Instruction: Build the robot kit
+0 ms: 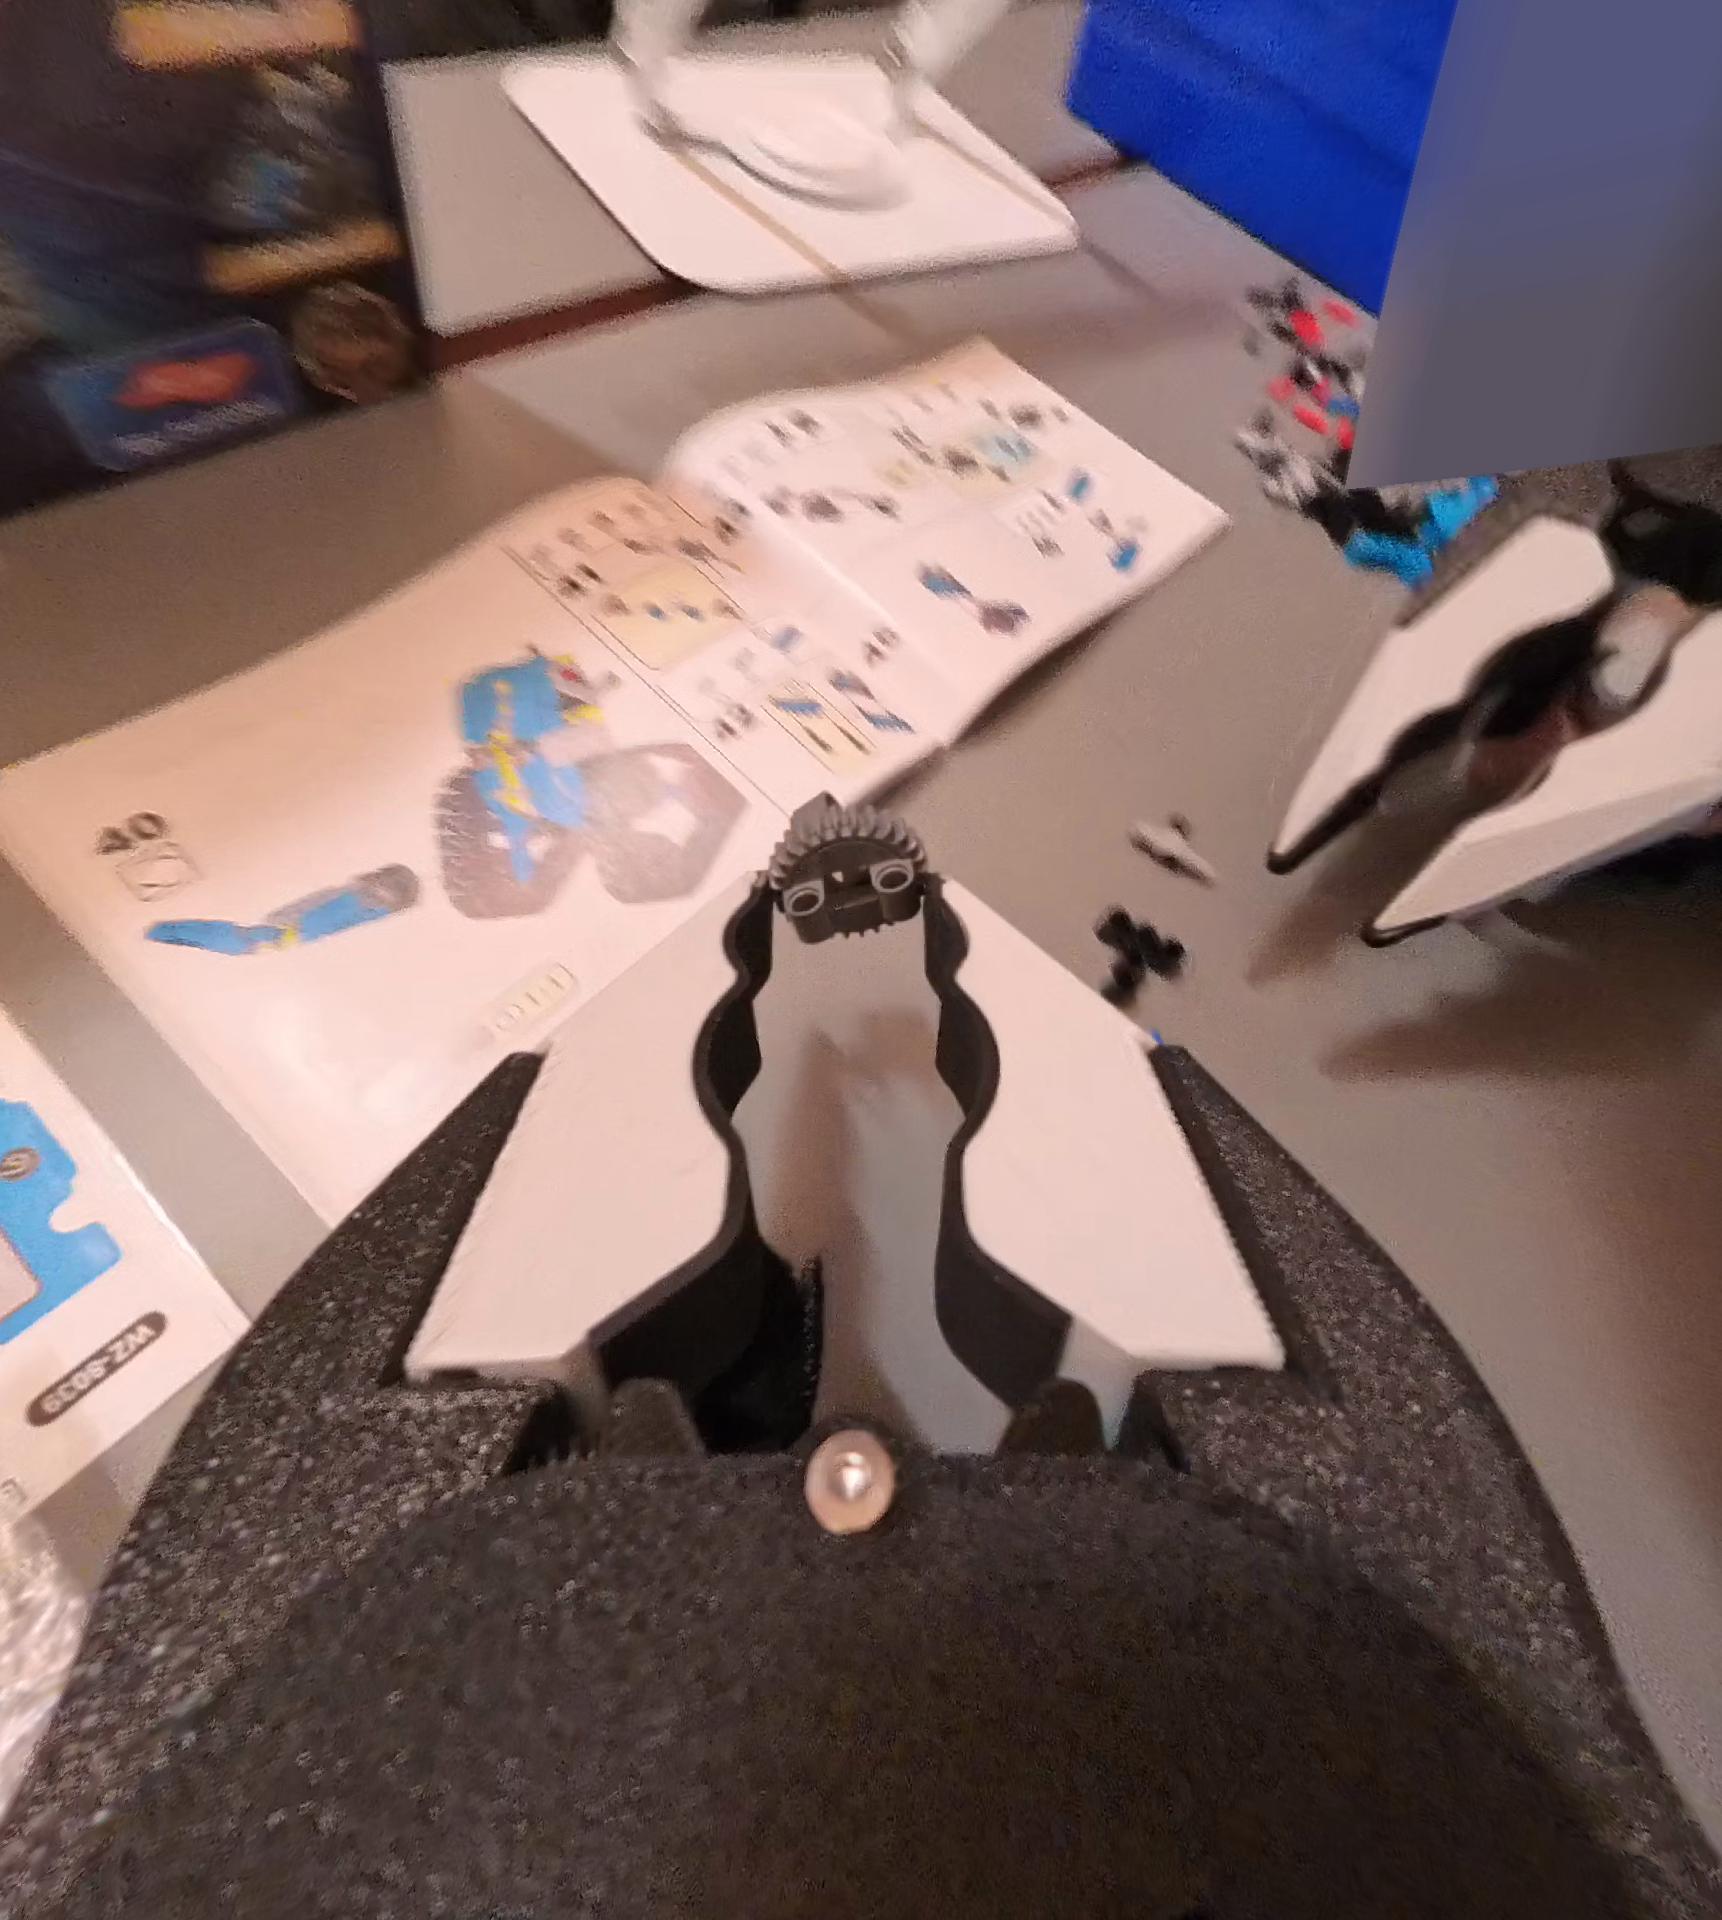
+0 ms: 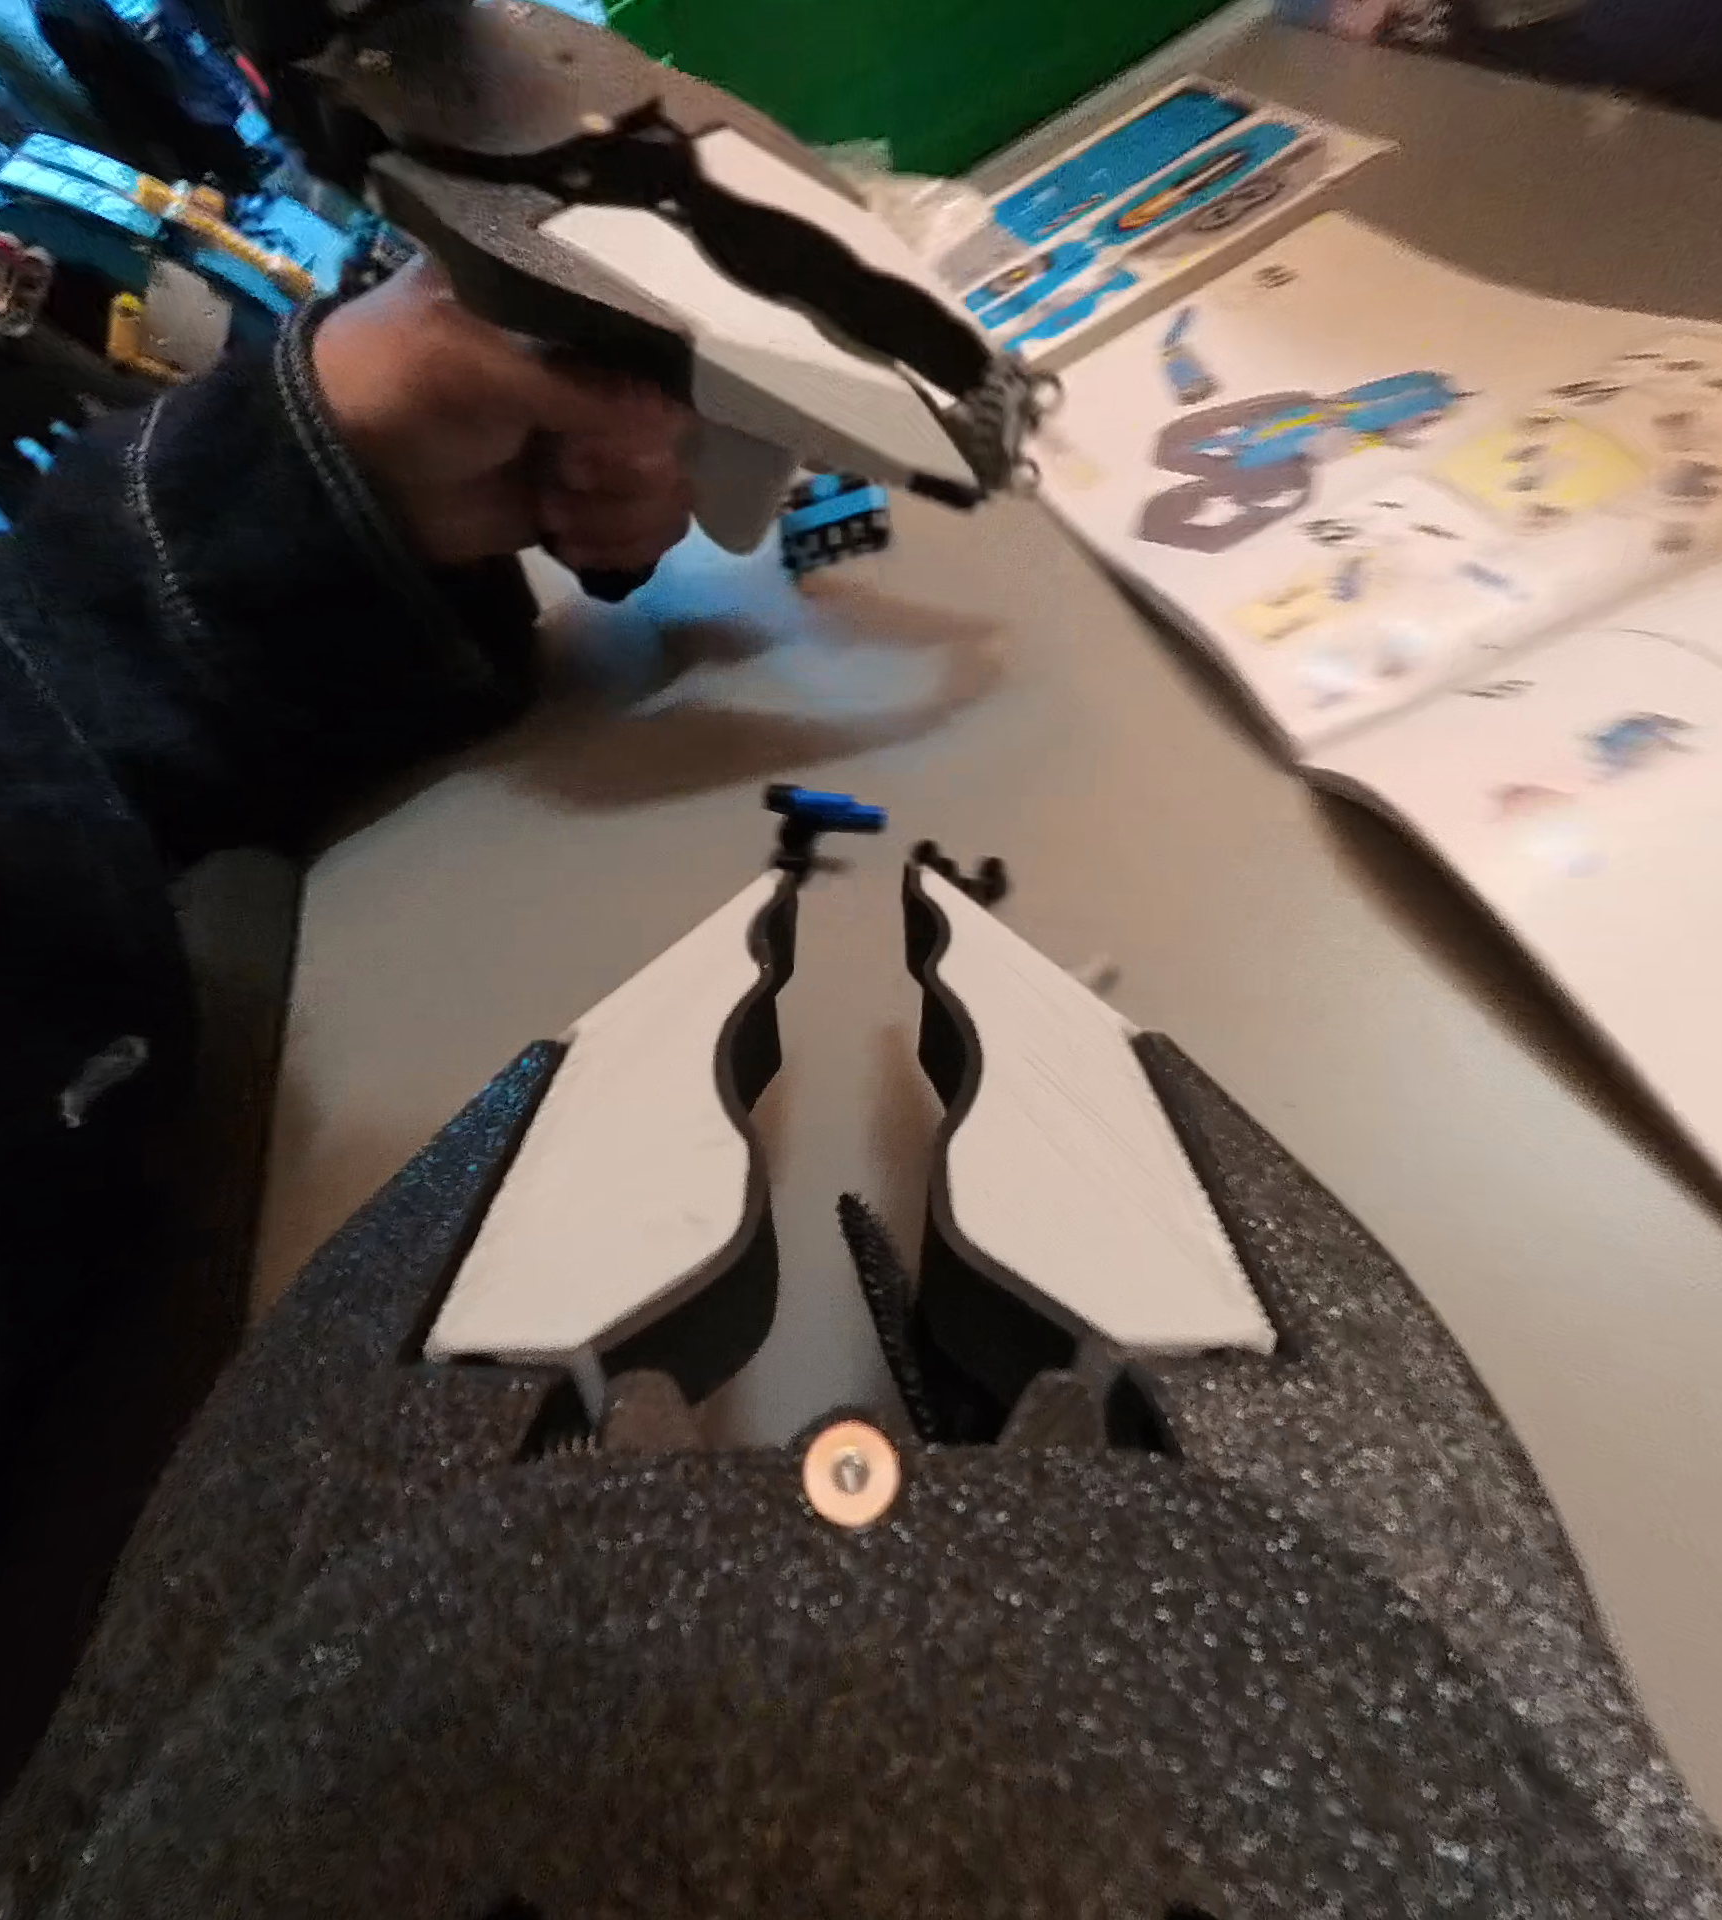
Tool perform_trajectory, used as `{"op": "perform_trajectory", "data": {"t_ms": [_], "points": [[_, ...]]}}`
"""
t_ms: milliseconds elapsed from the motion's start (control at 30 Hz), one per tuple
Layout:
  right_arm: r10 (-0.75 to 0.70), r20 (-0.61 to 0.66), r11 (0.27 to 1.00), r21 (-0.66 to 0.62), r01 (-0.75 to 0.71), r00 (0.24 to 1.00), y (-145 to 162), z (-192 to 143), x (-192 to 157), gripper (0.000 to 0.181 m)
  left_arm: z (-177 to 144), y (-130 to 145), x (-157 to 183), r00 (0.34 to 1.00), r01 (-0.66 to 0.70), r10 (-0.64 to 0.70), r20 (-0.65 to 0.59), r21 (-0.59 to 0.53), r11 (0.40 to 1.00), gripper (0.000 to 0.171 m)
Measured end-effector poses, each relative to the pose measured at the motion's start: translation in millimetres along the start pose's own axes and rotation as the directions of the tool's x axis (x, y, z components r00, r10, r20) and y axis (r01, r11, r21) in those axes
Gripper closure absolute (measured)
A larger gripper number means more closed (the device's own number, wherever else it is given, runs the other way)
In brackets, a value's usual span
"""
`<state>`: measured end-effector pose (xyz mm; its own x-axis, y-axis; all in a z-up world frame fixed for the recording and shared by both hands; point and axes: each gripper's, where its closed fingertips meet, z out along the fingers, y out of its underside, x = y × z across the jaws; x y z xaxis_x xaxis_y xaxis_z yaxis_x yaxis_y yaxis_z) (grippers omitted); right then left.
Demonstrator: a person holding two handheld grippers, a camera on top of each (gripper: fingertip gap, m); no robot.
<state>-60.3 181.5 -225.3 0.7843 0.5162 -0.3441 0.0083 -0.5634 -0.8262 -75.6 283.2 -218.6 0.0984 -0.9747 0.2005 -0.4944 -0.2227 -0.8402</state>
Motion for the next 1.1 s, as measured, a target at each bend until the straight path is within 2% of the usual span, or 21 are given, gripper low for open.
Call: {"op": "perform_trajectory", "data": {"t_ms": [100,167,267,400,467,500,600,700,733,800,867,933,1100], "points": [[-0.048,-0.025,0.997,-0.059,0.046,0.999,4.8,22.3,-14.7,0.161,-5.3,25.7,14.3,0.993,-0.094,0.085,-0.08,-0.117,0.989,0.143],[-0.105,-0.069,0.988,-0.121,0.096,0.992,12.9,34.6,-16.0,0.161,-6.3,35.4,11.4,0.994,-0.098,0.088,-0.068,-0.161,0.982,0.143],[-0.162,-0.133,0.974,-0.181,0.137,0.978,19.8,47.4,-15.6,0.159,-5.2,32.0,25.6,0.988,-0.088,0.069,-0.135,-0.144,0.986,0.143],[-0.204,-0.176,0.967,-0.19,0.171,0.963,17.6,59.0,-16.6,0.156,-5.0,25.6,33.9,0.978,-0.018,-0.004,-0.21,-0.102,0.995,0.143],[-0.247,-0.193,0.956,-0.21,0.206,0.95,17.6,62.6,-13.7,0.171,-9.2,17.1,40.7,0.96,0.026,-0.041,-0.277,-0.058,0.998,0.143],[-0.258,-0.178,0.952,-0.215,0.218,0.95,17.7,63.7,-15.0,0.173,-12.0,13.7,45.3,0.947,0.043,-0.055,-0.316,-0.043,0.998,0.143],[-0.312,-0.058,0.932,-0.216,0.293,0.948,16.0,53.2,-24.6,0.173,-18.6,6.8,55.9,0.92,0.055,-0.055,-0.388,-0.011,0.998,0.143],[-0.343,0.207,0.919,-0.128,0.373,0.916,11.2,17.1,-54.3,0.174,-22.7,11.4,76.5,0.887,-0.023,0.015,-0.461,-0.012,1.0,0.143],[-0.296,0.311,0.933,-0.108,0.343,0.903,12.8,3.9,-66.5,0.174,-23.8,16.6,87.1,0.87,-0.075,0.055,-0.491,-0.02,0.997,0.143],[-0.171,0.436,0.967,-0.096,0.235,0.884,12.9,-14.3,-78.3,0.174,-25.7,26.1,112.1,0.82,-0.168,0.125,-0.559,-0.026,0.985,0.143],[-0.053,0.551,0.981,-0.126,0.146,0.833,19.1,-27.2,-88.2,0.174,-25.9,36.9,135.1,0.769,-0.247,0.171,-0.616,-0.04,0.968,0.143],[0.012,0.586,0.976,-0.184,0.119,0.81,30.5,-31.7,-87.7,0.174,-25.5,49.4,153.0,0.725,-0.311,0.192,-0.661,-0.066,0.948,0.143],[0.065,0.615,0.963,-0.244,0.111,0.786,41.8,-35.2,-88.3,0.174,-16.7,60.8,164.6,0.711,-0.356,0.201,-0.673,-0.098,0.93,0.143]]}}
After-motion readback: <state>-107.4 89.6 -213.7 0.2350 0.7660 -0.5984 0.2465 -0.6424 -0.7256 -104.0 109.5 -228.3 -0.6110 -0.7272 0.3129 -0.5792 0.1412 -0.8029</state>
